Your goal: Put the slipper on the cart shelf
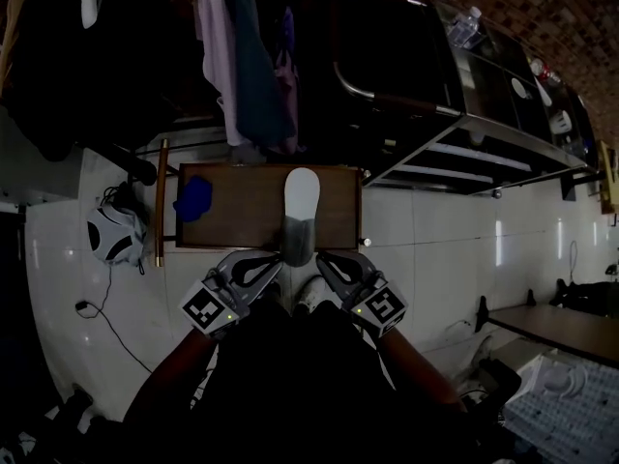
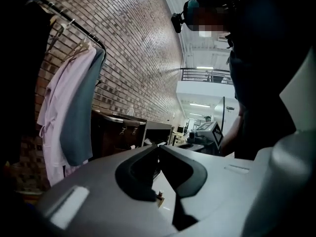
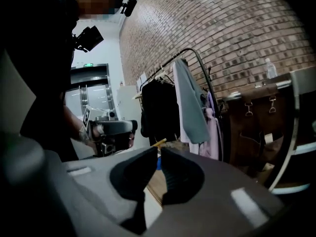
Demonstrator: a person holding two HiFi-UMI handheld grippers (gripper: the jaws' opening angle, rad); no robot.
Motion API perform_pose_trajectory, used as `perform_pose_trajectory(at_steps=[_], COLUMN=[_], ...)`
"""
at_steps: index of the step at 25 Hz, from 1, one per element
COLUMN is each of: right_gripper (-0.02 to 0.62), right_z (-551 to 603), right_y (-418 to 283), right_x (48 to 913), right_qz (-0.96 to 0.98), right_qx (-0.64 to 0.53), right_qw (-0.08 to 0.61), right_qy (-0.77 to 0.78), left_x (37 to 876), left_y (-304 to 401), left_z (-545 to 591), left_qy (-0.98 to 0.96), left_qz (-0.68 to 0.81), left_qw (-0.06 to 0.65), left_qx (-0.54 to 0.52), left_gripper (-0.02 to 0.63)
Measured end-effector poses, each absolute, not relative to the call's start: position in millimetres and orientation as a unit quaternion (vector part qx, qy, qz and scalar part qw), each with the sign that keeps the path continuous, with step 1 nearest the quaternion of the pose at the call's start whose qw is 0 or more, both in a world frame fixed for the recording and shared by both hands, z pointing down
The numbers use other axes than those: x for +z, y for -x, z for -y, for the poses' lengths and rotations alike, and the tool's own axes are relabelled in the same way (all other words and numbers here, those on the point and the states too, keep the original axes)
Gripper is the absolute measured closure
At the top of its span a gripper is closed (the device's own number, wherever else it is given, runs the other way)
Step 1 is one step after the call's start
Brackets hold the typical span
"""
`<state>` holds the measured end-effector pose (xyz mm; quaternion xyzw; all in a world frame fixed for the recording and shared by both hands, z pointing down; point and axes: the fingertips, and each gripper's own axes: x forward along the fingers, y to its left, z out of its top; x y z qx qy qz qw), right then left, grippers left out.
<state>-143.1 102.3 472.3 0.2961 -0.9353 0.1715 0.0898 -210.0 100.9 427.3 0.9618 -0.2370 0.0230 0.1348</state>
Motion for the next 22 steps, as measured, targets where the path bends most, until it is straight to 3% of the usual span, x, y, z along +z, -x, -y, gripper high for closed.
perform_pose_trajectory(at_steps=[6, 22], right_gripper=[0.579, 0.397], right_z=[-84, -79], right_y=[157, 130], right_x=[524, 733], right_qz=[0.901, 0.770], right_qx=[0.245, 0.493], right_qw=[0.132, 0.234], right_qy=[-0.332, -0.330], left_x=[435, 462], left_y=[238, 240], left_z=[-72, -58], left_qy=[-0.969, -0.966], left_qz=[0.204, 0.194], left_qw=[0.138, 0.166], left_qx=[0.006, 0.044], left_gripper=[0.584, 0.579])
